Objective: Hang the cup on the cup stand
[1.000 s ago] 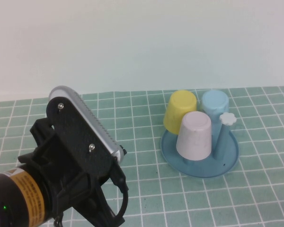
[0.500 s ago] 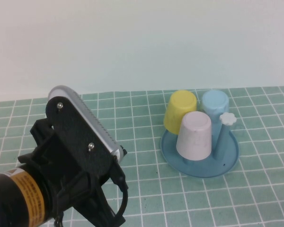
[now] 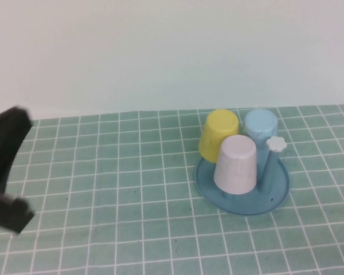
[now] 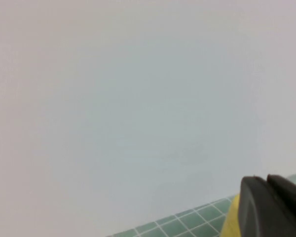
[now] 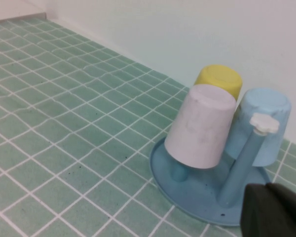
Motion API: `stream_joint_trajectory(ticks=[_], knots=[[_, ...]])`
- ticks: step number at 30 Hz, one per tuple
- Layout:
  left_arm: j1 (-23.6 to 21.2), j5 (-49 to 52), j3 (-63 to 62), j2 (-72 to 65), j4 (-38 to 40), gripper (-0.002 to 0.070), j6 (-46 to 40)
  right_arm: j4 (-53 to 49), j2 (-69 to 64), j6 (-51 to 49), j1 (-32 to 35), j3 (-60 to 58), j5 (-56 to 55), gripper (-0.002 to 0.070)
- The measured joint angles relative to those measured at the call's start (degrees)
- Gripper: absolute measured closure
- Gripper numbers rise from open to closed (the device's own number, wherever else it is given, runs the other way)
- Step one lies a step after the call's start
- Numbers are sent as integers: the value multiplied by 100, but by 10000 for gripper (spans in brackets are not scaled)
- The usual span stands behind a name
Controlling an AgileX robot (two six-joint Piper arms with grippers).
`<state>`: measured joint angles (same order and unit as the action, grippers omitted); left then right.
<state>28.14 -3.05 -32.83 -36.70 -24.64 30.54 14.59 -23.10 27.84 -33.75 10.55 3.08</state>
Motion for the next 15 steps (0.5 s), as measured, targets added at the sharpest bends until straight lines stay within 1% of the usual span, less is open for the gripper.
stream_joint_trajectory(ticks=[6, 9, 13, 15], knots=[[-1100, -943, 1511, 1284, 0, 675, 756, 0, 0, 0, 0, 0, 22, 677], [-1564, -1404, 2135, 1956, -22, 675, 922, 0, 0, 0, 0, 0, 33, 677], [-2049, -1284, 2622, 2901, -22, 675, 1434, 0, 0, 0, 0, 0, 54, 677], [-2224, -1179, 2772, 3237, -22, 675, 1556, 0, 0, 0, 0, 0, 67, 677]])
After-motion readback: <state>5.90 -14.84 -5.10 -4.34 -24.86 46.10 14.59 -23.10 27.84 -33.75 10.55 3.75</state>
